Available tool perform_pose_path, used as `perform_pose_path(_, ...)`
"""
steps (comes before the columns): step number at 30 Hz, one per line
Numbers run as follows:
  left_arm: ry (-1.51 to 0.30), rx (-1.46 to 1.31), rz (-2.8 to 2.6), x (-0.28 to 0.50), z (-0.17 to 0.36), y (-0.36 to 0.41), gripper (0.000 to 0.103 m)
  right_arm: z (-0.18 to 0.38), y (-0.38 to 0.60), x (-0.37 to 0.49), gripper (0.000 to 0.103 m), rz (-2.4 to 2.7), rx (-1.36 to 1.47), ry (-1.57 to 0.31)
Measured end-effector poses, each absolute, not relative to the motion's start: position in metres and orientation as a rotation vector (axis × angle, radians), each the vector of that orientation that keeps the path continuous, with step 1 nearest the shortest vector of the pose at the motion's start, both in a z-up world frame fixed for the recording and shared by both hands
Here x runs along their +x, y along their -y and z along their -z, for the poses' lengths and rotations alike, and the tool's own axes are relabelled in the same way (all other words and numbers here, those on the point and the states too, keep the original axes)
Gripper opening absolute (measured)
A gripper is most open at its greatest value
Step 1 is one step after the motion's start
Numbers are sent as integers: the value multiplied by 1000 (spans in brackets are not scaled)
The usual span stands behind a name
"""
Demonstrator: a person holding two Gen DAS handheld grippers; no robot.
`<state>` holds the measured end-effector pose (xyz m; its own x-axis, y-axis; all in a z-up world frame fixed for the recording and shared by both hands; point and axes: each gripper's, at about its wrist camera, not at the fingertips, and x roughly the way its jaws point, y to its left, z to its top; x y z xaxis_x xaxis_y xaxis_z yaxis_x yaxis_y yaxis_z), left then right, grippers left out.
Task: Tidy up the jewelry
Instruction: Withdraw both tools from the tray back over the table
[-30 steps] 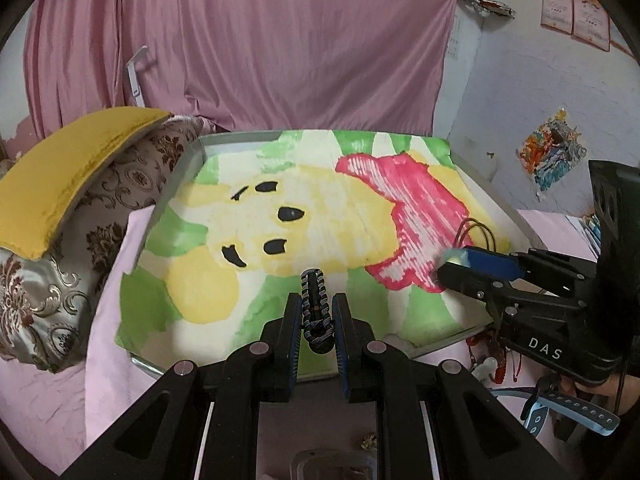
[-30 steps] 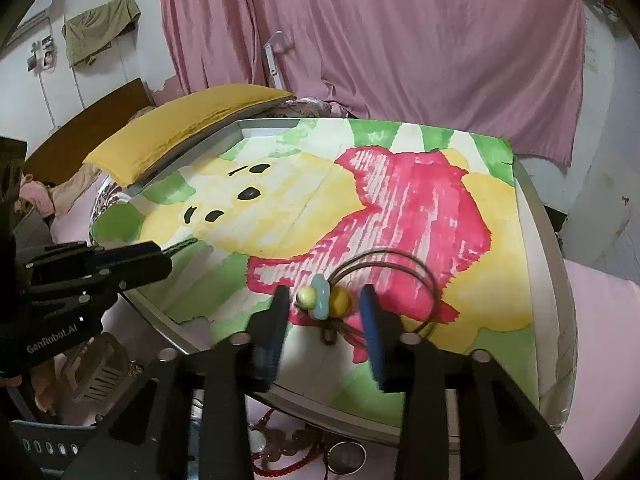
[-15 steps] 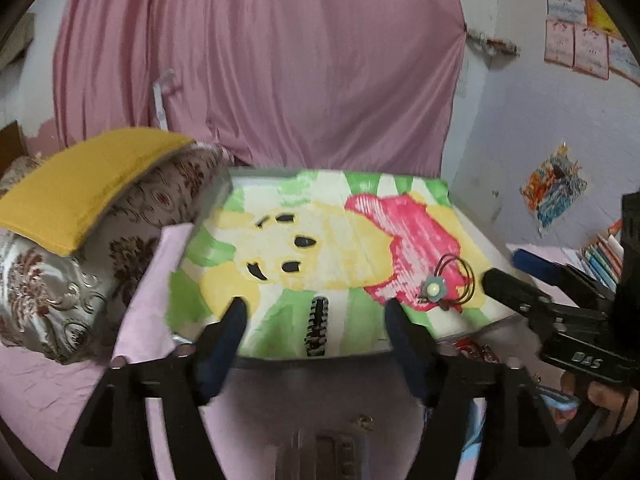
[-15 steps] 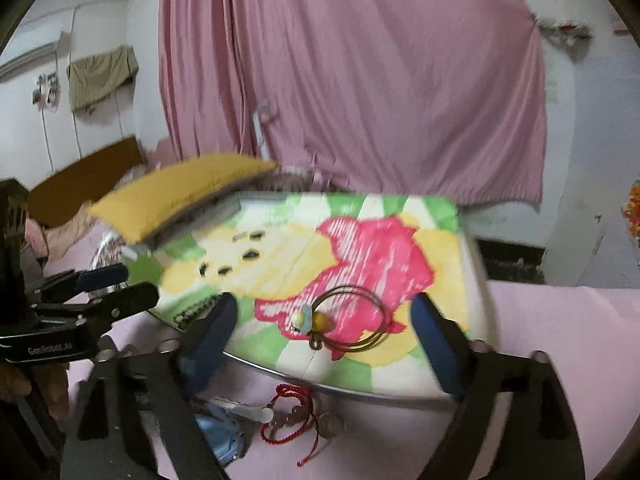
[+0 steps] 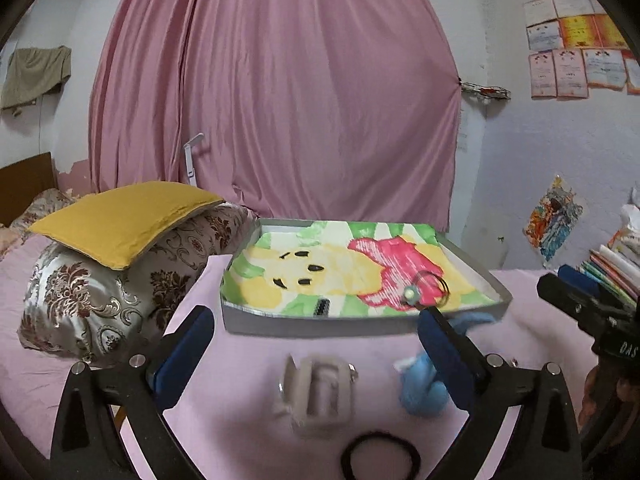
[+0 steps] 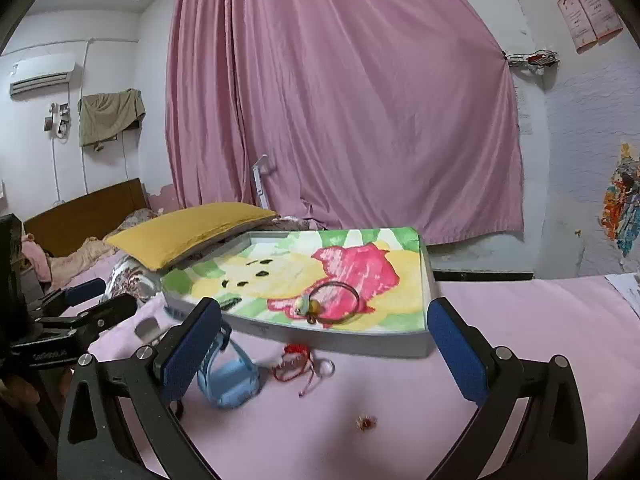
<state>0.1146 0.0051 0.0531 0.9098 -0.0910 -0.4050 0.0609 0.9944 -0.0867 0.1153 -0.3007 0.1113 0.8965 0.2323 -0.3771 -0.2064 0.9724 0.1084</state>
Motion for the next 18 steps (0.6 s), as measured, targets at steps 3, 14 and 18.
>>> perform_pose_path(3, -424, -57, 90, 102, -48, 0, 102, -107, 304, 109, 101, -224, 51, -420)
perform_pose_path(14, -575, -59, 113, 88, -16, 6, 102, -85, 316, 119, 101, -261, 45, -630)
perform_pose_path(18, -652, -56, 147, 90, -5, 9, 102, -73, 316, 126, 101, -256, 10, -715)
